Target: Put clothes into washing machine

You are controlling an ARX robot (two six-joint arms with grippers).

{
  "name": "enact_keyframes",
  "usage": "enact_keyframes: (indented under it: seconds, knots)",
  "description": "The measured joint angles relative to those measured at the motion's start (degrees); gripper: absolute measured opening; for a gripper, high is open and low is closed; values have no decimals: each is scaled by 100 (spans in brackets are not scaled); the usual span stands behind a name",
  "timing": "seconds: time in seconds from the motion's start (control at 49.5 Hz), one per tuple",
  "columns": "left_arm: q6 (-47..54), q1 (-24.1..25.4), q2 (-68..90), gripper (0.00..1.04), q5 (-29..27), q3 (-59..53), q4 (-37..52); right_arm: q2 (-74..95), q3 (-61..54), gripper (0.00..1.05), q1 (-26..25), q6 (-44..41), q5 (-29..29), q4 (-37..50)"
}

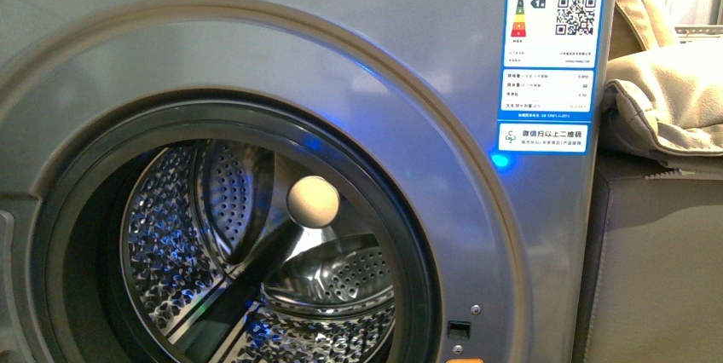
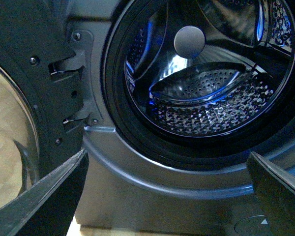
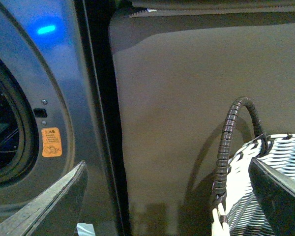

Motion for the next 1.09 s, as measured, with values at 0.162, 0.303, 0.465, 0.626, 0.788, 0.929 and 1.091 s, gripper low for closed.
enact_keyframes:
  seconds: [0.162, 0.303, 0.465, 0.626, 0.788, 0.929, 1.091]
  knots:
    - [0, 0, 0, 98, 0, 0, 0, 0, 0, 97, 0, 0, 0, 0]
    - [0, 0, 0, 98, 0, 0, 0, 0, -2, 97, 0, 0, 0, 0]
    - [0, 0, 0, 98, 0, 0, 0, 0, -2, 97, 0, 0, 0, 0]
    - [0, 0, 0, 98, 0, 0, 0, 0, -2, 97, 0, 0, 0, 0]
    - [0, 0, 0, 98, 0, 0, 0, 0, -2, 97, 0, 0, 0, 0]
    - [0, 0, 0, 98, 0, 0, 0, 0, -2, 97, 0, 0, 0, 0]
    - [0, 0, 0, 98, 0, 0, 0, 0, -2, 97, 0, 0, 0, 0]
